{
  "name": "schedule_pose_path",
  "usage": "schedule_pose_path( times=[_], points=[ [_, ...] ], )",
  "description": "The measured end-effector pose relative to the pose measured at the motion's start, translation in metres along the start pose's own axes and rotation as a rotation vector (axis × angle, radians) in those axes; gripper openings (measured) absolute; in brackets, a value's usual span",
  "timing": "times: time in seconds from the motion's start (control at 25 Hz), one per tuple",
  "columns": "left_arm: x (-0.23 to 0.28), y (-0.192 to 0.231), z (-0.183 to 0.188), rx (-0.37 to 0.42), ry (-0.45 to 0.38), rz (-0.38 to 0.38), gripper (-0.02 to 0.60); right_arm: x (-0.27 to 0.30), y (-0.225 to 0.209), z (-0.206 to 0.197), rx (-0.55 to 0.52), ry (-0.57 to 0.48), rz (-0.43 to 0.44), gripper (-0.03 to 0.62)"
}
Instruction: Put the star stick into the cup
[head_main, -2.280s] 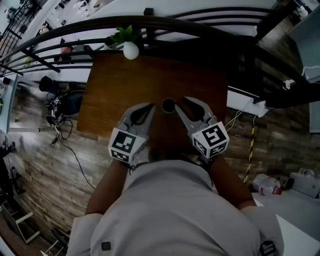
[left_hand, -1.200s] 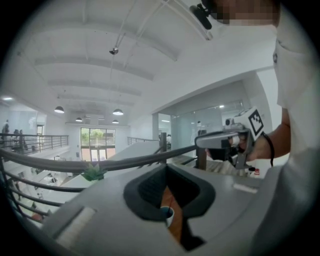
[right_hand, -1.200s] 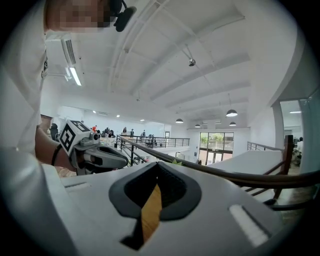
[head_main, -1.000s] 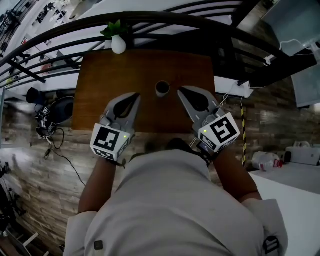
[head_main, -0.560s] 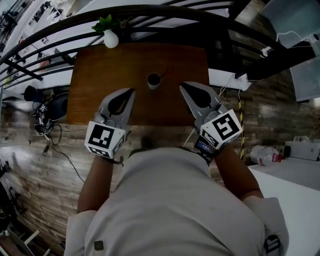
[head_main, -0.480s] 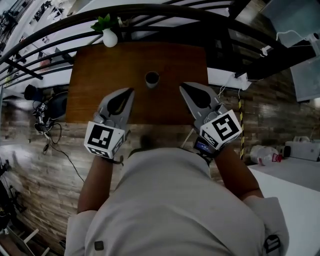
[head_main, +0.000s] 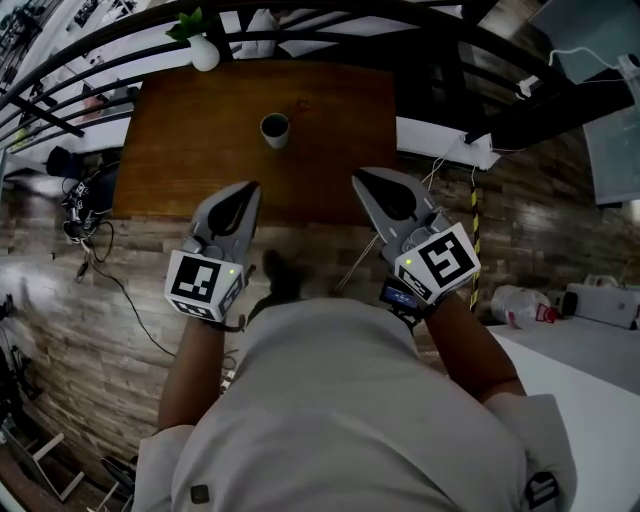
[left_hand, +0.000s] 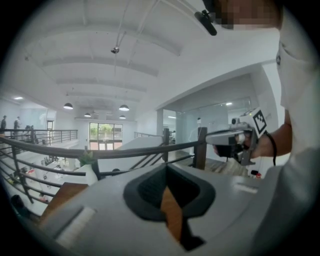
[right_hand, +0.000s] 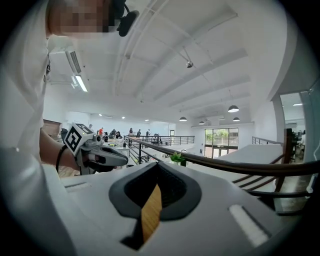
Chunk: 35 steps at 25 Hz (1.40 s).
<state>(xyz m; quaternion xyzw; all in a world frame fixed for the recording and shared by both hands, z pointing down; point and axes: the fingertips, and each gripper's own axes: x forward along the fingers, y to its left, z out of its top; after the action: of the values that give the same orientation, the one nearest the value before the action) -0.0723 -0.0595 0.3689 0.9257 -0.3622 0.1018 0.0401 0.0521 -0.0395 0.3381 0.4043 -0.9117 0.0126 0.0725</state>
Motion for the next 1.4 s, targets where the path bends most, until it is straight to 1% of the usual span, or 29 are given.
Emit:
schedule_pose_path(
  times=[0.36, 0.52, 0.68, 0.84, 0.96, 1.08, 1.4],
  points=[
    [-0.028, -0.126, -0.038, -0.013, 0.038, 0.025, 0.003, -0.113, 0.035, -0.049, 0.024, 0.001, 0.043, 0.006],
    [-0.053, -0.169, -0.050, -0.025, 0.047, 0.040, 0.003, -0.153, 0.060, -0.062, 0.027, 0.008, 0.059, 0.008],
    [-0.074, -0.201, -0.050, -0.020, 0.045, 0.046, 0.003, -0.183, 0.078, -0.060, 0.018, 0.008, 0.071, 0.008],
    [-0.093, -0.213, -0.047, -0.021, 0.038, 0.052, 0.003, -0.194, 0.096, -0.057, 0.006, 0.018, 0.085, 0.008],
    [-0.101, -0.216, -0.052, -0.022, 0.035, 0.046, 0.003, -0.194, 0.107, -0.060, 0.011, 0.023, 0.093, 0.008],
    [-0.105, -0.218, -0.058, -0.024, 0.039, 0.045, 0.003, -0.193, 0.114, -0.062, 0.025, 0.026, 0.096, 0.008],
    [-0.109, -0.218, -0.055, -0.020, 0.023, 0.062, 0.003, -0.193, 0.122, -0.063, 0.016, 0.025, 0.110, 0.008]
  ],
)
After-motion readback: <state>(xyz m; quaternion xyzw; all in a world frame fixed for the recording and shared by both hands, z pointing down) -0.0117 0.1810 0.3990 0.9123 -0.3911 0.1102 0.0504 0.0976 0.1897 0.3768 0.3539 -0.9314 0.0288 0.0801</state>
